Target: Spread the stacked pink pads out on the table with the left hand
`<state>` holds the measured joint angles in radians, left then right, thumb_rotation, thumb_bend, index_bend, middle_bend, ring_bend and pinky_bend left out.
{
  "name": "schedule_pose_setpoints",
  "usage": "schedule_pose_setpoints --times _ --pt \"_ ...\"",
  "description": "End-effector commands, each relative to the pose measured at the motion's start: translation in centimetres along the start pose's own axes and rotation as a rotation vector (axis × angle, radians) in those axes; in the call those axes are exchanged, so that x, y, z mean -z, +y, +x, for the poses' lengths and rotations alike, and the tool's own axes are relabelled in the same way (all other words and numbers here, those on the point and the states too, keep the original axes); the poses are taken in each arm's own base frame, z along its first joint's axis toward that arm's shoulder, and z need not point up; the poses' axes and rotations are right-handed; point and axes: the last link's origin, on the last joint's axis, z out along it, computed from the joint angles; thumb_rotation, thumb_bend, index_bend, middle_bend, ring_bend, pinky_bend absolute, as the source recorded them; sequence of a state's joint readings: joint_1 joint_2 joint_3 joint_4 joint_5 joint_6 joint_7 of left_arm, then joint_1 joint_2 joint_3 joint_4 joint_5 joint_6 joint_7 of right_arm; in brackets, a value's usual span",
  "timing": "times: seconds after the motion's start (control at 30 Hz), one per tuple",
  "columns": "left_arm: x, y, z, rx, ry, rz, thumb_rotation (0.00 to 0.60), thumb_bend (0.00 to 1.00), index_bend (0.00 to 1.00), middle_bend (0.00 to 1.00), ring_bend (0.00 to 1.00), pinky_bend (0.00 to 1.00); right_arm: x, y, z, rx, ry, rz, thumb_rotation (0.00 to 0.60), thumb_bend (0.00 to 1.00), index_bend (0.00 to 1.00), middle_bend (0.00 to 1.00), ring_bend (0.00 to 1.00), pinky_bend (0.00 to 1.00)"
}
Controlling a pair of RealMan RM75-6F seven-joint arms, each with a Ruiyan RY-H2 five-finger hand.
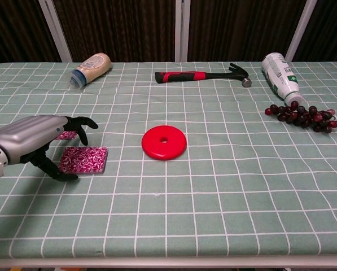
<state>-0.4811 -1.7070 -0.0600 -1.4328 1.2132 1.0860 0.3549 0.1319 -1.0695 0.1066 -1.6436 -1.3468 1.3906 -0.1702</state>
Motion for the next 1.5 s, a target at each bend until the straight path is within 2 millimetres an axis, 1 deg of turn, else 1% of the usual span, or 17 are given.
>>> schedule_pose_setpoints --times 0.03,0.27,0.7,1.0,1.5 --pt "-0.17 0.13 0.05 -0.001 0.003 -0.002 0.600 0.15 0.14 0.31 0.11 0.12 -0.01 0.07 0.00 -0.001 0.000 -0.002 0.600 0.20 0.00 0.00 0.00 0.00" --pt "-0.34 0.15 -0.06 -0.005 0.001 0.001 0.600 0.15 0.14 0.32 0.11 0.12 0.00 0.25 0.00 -0.001 -0.002 -0.005 0.600 0.20 0.00 0.00 0.00 0.00" --pt "-0.75 -0.18 0.17 0.012 0.014 0.019 0.600 0.17 0.16 0.36 0.11 0.12 -0.08 -0.09 -0.03 0.007 -0.008 0.000 0.600 0.20 0.00 0.00 0.00 0.00" --pt "-0.78 -0.04 0.04 0.006 0.007 0.012 0.600 0.17 0.16 0.37 0.11 0.12 -0.12 -0.06 -0.03 0.005 -0.012 -0.004 0.600 0.20 0.00 0.00 0.00 0.00" --pt "-0.84 -0.14 -0.01 0.002 0.011 0.018 0.600 0.19 0.18 0.41 0.11 0.12 -0.13 0.06 0.00 0.002 -0.010 -0.007 0.600 0.20 0.00 0.00 0.00 0.00"
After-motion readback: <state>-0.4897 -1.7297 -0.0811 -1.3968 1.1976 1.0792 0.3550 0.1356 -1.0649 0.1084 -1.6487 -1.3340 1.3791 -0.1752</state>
